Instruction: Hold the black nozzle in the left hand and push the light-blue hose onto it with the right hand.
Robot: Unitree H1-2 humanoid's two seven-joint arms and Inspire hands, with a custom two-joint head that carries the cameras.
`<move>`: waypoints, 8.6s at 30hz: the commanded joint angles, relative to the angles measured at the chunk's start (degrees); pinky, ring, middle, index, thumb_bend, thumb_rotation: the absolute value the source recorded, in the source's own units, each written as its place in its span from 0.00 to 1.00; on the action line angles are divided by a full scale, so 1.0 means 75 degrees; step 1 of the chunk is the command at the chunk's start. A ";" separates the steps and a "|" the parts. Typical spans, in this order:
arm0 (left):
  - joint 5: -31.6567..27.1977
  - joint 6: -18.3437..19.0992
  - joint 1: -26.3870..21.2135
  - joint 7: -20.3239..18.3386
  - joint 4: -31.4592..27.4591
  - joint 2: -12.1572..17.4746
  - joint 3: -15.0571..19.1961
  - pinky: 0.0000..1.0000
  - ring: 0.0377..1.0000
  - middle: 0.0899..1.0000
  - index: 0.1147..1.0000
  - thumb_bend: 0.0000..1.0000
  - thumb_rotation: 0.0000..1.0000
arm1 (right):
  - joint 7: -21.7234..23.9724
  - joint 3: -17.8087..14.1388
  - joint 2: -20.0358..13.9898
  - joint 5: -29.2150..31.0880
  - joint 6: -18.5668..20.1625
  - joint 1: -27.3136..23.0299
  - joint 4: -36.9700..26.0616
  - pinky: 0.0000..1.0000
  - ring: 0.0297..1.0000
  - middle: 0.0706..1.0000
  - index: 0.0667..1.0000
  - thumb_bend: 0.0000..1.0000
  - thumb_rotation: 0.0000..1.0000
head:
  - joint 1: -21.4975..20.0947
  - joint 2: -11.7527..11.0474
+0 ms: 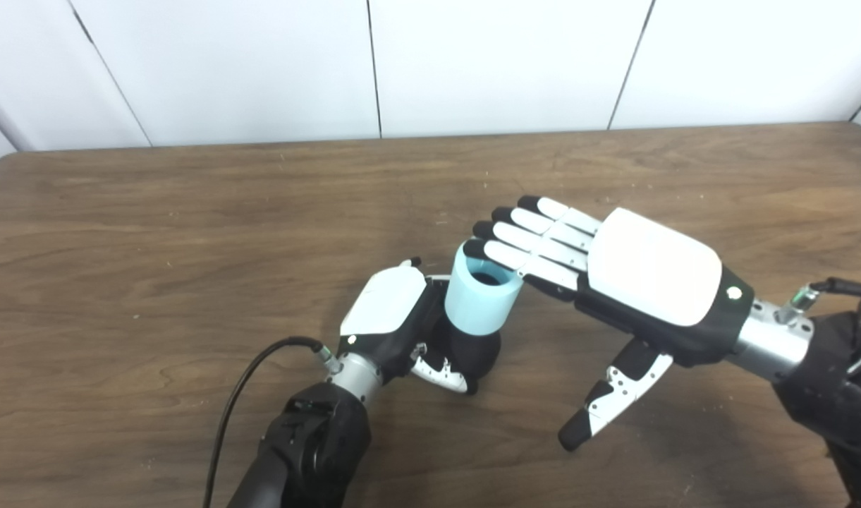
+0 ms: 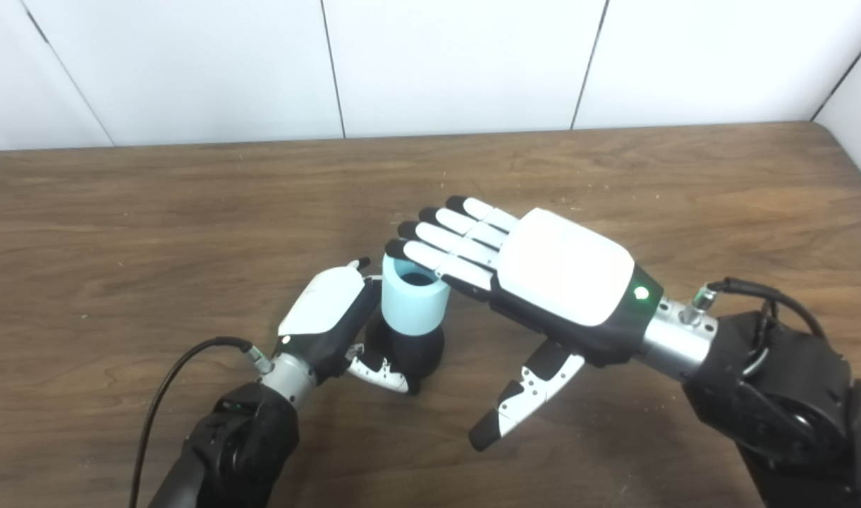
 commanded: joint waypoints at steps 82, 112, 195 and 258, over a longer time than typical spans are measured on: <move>0.0025 0.0211 0.0077 -0.0581 0.0101 -0.0054 -0.0195 1.00 0.66 0.50 0.38 0.52 0.00 | -0.0201 0.1426 -0.0317 0.0072 0.0032 0.0433 0.0756 1.00 1.00 1.00 1.00 0.68 0.97 | -0.0031 0.0215; 0.0155 0.0332 0.0125 -0.0651 0.0016 -0.0084 -0.0236 1.00 0.67 0.50 0.38 0.51 0.00 | -0.0537 0.1793 -0.0275 -0.0184 0.0027 0.0709 0.1026 1.00 1.00 1.00 1.00 0.67 0.98 | -0.0001 0.0286; 0.0372 -0.0314 0.0021 0.0067 0.0194 -0.0140 -0.0013 0.87 0.76 0.73 0.68 0.84 0.06 | -0.0847 0.0048 0.0399 0.0425 0.1098 -0.0476 0.0449 0.91 0.97 0.94 0.91 0.54 0.90 | -0.0011 0.0202; -0.4904 -0.1341 0.0513 0.1187 -0.1150 0.0361 0.4350 0.91 0.93 0.93 0.95 0.83 0.58 | -0.2689 -0.1217 0.2230 0.1984 0.3361 0.0331 0.2007 0.78 0.90 0.92 0.92 0.50 1.00 | -0.0029 0.0143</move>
